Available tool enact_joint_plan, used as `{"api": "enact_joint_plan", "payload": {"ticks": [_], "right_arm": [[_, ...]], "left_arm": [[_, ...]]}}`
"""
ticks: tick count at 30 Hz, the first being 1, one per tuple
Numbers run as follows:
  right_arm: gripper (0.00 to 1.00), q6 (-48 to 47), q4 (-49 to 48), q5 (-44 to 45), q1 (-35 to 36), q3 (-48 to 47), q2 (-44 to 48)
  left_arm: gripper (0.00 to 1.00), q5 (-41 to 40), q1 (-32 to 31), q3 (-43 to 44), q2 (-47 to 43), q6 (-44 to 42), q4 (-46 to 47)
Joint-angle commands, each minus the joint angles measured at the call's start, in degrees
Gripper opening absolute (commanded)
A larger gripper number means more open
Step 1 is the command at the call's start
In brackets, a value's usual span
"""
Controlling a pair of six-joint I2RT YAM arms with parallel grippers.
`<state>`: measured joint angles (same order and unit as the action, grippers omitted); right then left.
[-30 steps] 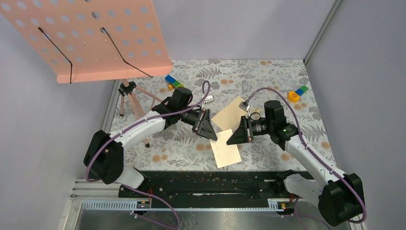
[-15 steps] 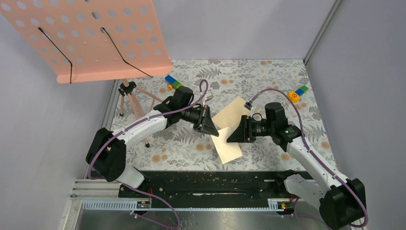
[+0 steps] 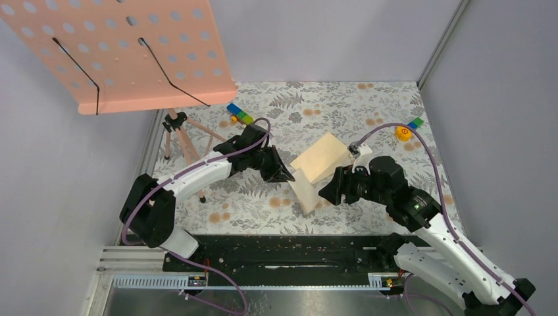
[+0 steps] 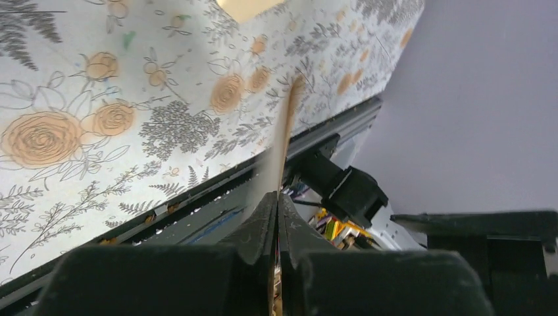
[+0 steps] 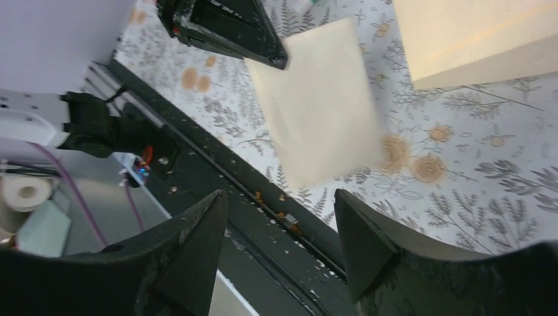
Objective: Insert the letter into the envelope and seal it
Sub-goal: Adjust the letter.
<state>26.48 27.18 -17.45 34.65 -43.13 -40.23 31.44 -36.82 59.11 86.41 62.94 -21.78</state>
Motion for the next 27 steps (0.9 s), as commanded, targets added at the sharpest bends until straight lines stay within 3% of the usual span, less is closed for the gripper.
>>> {"api": "enact_joint_plan", "payload": {"ticks": [1, 4, 10, 20, 27], "right_arm": [[0.69, -3.7, 5.7, 17.8, 6.9, -3.7, -1.4], [0.71, -4.0, 9.4, 27.0, 9.5, -4.3, -2.8], [0.73, -5.4, 4.2, 26.4, 12.8, -3.0, -3.1], [0.73, -9.3, 3.1, 43.3, 31.9, -12.2, -19.3], [0.73, -9.8, -2.4, 44.6, 35.7, -13.5, -24.6]], "left_arm": [[0.00, -7.5, -1.0, 2.9, -2.2, 6.1, -3.2], [0.00, -8.4, -1.0, 2.3, -4.0, 7.5, -3.2], [0.00, -8.9, -1.0, 1.6, -6.0, 9.0, -4.4], [0.00, -12.9, -1.4, 3.7, -7.4, 11.3, -10.0], [0.00, -12.8, -1.4, 6.0, -6.8, 11.4, -11.1]]}}
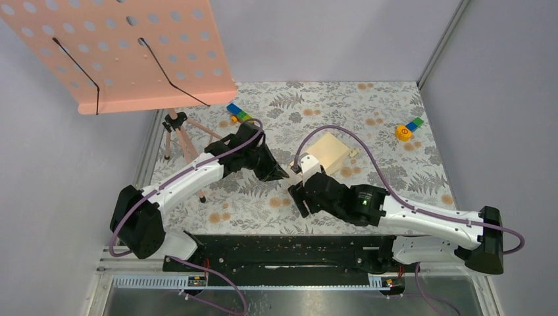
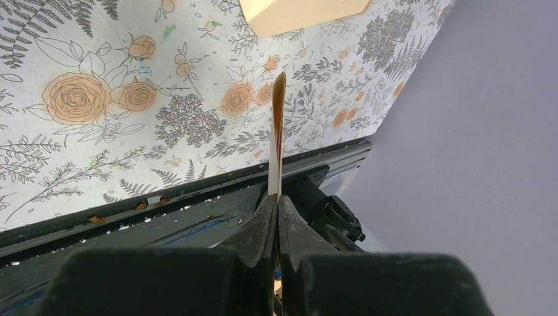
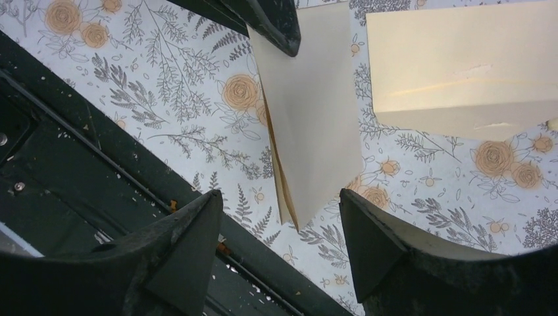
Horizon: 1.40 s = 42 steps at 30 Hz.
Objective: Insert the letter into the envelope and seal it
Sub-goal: Adjust the letter.
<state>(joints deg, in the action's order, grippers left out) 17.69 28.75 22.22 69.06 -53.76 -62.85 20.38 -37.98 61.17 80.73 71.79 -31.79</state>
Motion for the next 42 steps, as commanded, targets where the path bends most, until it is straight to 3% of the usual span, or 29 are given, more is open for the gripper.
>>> {"api": "enact_joint_plan", "payload": {"ticks": [1, 10, 18, 26, 28, 32, 34, 36, 38, 40, 42], "right_arm": [[0.73, -1.2, -4.4, 5.1, 1.5, -2.9, -2.6], [0.72, -2.7, -8.8, 11.3, 3.3, -2.2, -8.9], [0.53, -3.0, -7.2, 19.0, 3.7, -4.1, -12.3], [0.52, -3.1, -6.2, 18.9, 3.8, -7.2, -17.0], [0.42, -3.5, -5.9, 19.1, 3.7, -7.7, -18.1], [0.02, -2.9, -3.7, 22.4, 3.7, -8.6, -19.2], [0.00, -2.9, -2.8, 25.0, 3.7, -8.2, -18.6], [0.00, -2.9, -2.0, 27.5, 3.6, -7.4, -17.4], [0.00, -3.2, -1.2, 29.2, 3.4, -6.1, -16.1], [0.00, -2.4, 0.0, 29.1, 1.9, -4.1, -14.3], [0.00, -1.2, 0.3, 27.1, -0.5, -1.2, -11.6]], "left_arm": [[0.00, -2.0, -0.2, 4.1, -1.1, 2.7, -1.3], [0.00, -2.5, -0.3, 5.3, -0.8, 3.4, -3.6], [0.00, -2.7, -0.5, 4.8, -1.3, 3.8, -4.2], [0.00, -2.5, -0.6, 4.4, -0.9, 3.7, -4.2], [0.00, -2.3, -0.7, 4.6, -1.0, 3.6, -4.2], [0.00, -2.0, -0.7, 4.7, -0.8, 1.9, -3.7], [0.00, -1.2, -0.7, 4.7, -0.4, 0.4, -3.5], [0.09, -0.6, -0.7, 4.9, 0.1, -2.3, -3.1], [0.28, -0.2, -0.6, 4.7, 0.2, -4.3, -2.6], [0.63, 0.4, -0.6, 3.8, -0.3, -5.4, -0.5], [0.84, 0.7, -0.6, 2.7, -0.6, -6.6, 2.2]]}}
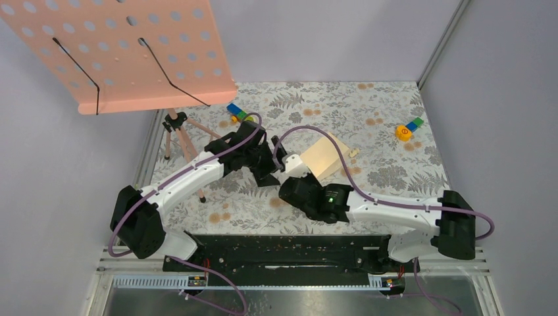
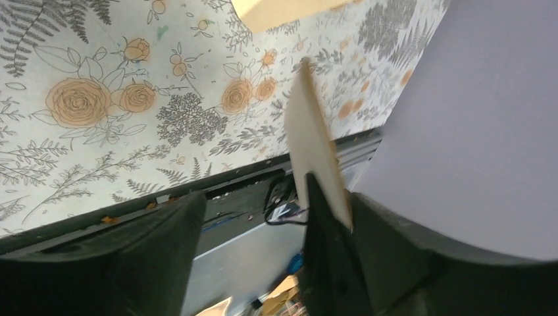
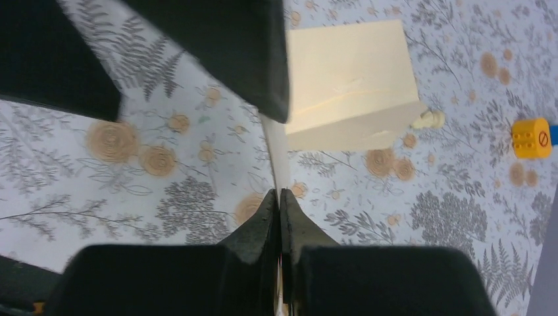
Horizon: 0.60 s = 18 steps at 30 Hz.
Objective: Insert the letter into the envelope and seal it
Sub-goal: Adjust the letter, then place the letter in the envelope.
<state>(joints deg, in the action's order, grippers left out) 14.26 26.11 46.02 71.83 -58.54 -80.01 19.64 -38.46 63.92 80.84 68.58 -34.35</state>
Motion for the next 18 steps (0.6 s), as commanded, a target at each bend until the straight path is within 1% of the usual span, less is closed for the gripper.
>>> {"api": "enact_joint_plan", "payload": {"ticks": [1, 3, 5, 8, 9, 11, 12, 14, 16, 18], "right_arm": [[0.00, 2.8, 2.9, 2.0, -4.7, 4.9, 7.5], [0.00, 3.6, 3.2, -0.5, -8.0, 7.3, 11.8], [0.00, 5.3, 3.7, -3.7, -11.8, 9.3, 15.8], [0.00, 9.3, 3.6, -14.2, -20.2, 12.3, 22.6], [0.00, 10.8, 3.2, -17.5, -23.2, 13.4, 24.9], [0.00, 14.2, 2.9, -23.7, -29.8, 15.3, 28.8], [0.00, 16.1, 2.9, -26.6, -32.8, 16.1, 30.5], [0.00, 20.3, 2.8, -33.7, -39.3, 17.5, 33.1], [0.00, 23.7, 1.8, -40.0, -45.1, 19.2, 35.2], [0.00, 26.9, 0.1, -46.2, -50.0, 21.1, 36.8]], "left_arm": [[0.93, 1.2, -0.1, -0.2, -0.6, -4.2, 5.5], [0.98, 1.9, 0.0, -0.6, 0.5, -6.3, 6.5], [0.99, 3.8, 0.0, -0.9, 2.0, -8.5, 8.3], [0.99, 4.0, -0.3, -0.8, 4.2, -11.9, 10.4], [0.99, 3.5, -0.4, 0.4, 5.6, -14.6, 10.3], [0.98, 2.1, -0.5, 3.4, 8.1, -18.6, 9.1], [0.96, 1.2, -0.5, 5.7, 10.1, -20.4, 7.8], [0.92, -2.6, -0.7, 11.4, 14.8, -24.4, 2.7], [0.92, -6.2, -0.9, 17.1, 19.6, -26.6, -2.4], [0.92, -9.0, -1.3, 20.6, 22.4, -28.0, -3.3]]}}
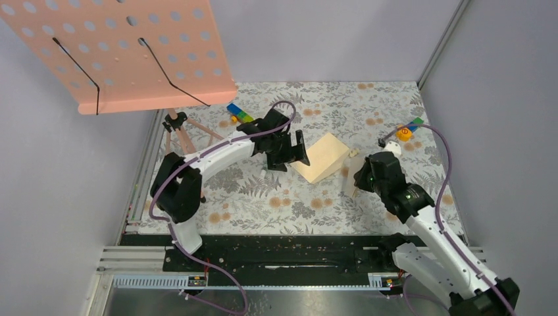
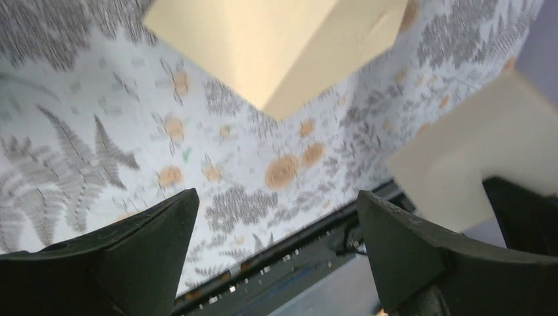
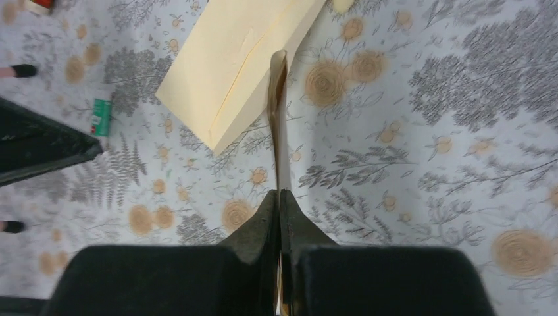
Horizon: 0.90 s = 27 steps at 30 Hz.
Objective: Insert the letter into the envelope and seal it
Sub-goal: Place the letter in the envelope.
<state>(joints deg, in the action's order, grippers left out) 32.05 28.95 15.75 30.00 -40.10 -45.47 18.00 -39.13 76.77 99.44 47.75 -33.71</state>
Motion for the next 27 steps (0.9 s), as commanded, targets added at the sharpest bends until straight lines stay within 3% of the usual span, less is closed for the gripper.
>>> {"api": "enact_joint_plan", "payload": {"ticks": [1, 5, 11, 19, 22, 27], "right_arm": [[0.00, 10.4, -4.2, -19.3, -11.3, 4.0, 2.8], [0.00, 13.0, -8.5, -28.4, -17.2, 5.4, 1.8], [0.00, 13.8, -8.8, -29.1, -18.5, 4.5, -0.4], [0.00, 14.9, -6.1, -24.9, -18.6, 5.7, 4.5], [0.00, 15.6, -6.0, -24.8, -18.7, 5.7, 4.3], [0.00, 15.3, -6.0, -23.2, -18.7, 4.9, 3.5]], "left_arm": [[0.92, -8.7, -0.8, 9.0, 4.7, -7.9, -3.5], [0.91, -12.8, -0.9, 17.9, 11.4, -11.3, -4.2], [0.91, -14.0, -1.7, 37.7, 25.7, -16.3, -12.1], [0.91, -20.8, -2.3, 46.5, 34.9, -19.4, -10.3], [0.88, -17.5, -2.4, 49.1, 39.1, -18.8, -10.8], [0.88, -13.7, -3.3, 41.9, 37.7, -17.2, -9.2]]}}
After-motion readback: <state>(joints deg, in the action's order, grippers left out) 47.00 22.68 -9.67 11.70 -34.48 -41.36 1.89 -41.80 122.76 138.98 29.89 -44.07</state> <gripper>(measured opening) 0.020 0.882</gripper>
